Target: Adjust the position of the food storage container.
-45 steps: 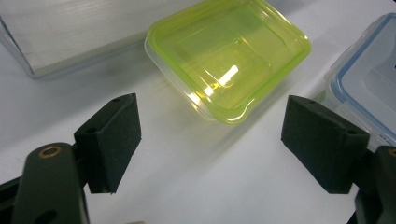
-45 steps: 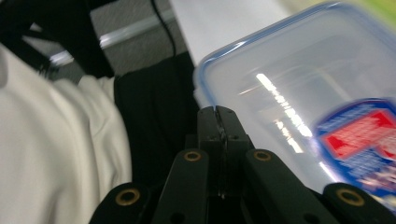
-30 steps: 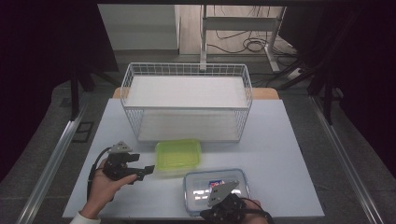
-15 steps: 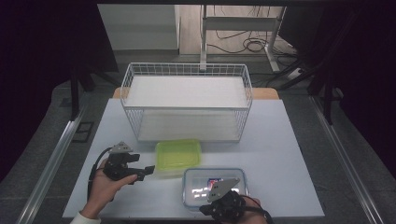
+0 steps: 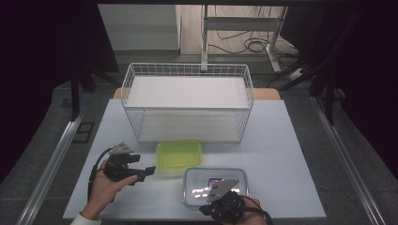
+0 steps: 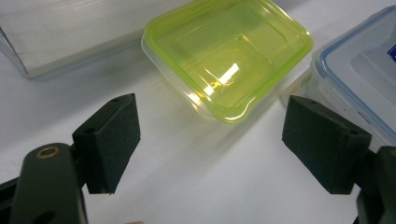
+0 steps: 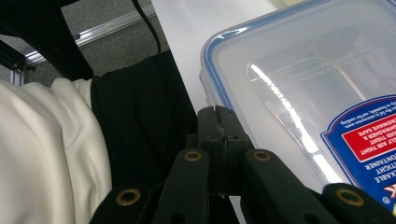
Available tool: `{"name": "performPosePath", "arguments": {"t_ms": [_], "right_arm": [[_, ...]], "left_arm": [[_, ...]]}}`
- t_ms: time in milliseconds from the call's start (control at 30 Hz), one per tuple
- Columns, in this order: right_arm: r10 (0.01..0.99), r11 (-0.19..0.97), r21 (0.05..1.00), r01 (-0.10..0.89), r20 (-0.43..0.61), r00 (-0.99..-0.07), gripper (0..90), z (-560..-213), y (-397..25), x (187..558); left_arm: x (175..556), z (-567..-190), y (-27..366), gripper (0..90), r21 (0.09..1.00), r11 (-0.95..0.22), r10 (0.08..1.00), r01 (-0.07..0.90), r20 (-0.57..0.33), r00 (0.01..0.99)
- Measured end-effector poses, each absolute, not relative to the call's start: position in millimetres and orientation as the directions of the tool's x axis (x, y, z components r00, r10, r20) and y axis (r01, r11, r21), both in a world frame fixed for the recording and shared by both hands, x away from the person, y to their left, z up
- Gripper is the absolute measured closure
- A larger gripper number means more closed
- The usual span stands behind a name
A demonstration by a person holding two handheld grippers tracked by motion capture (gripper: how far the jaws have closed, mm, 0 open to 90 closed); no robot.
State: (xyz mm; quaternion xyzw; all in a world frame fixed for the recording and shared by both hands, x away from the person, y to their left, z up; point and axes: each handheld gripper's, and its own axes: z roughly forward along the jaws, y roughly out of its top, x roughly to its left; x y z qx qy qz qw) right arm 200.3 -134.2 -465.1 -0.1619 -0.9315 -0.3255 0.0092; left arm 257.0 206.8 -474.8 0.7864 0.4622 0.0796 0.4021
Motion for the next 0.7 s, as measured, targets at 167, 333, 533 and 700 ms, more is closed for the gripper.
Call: {"name": "performPosePath", "arguments": {"t_ms": [167,333,533,700], "right_arm": [[0.290,0.736,0.606,0.302,0.121,-0.949,89.0,-463.3,-136.7,199.1],[0.375,0.644,0.684,0.341,0.106,-0.921,88.9,-440.3,-165.3,207.5],[0.516,0.510,0.739,0.440,0.145,-0.844,88.7,-430.1,-215.9,228.5],[0.574,0.451,0.742,0.496,0.185,-0.798,87.6,-432.6,-242.7,239.4]], "left_arm": [[254.2,-472.2,203.0,18.7,0.709,-0.257,0.783,0.657,-0.246,0.572],[250.7,-467.4,197.3,18.2,0.718,-0.243,0.766,0.652,-0.270,0.583],[248.0,-466.3,189.7,17.8,0.711,-0.242,0.762,0.661,-0.282,0.583],[247.7,-467.0,186.6,17.4,0.708,-0.248,0.757,0.661,-0.284,0.588]]}}
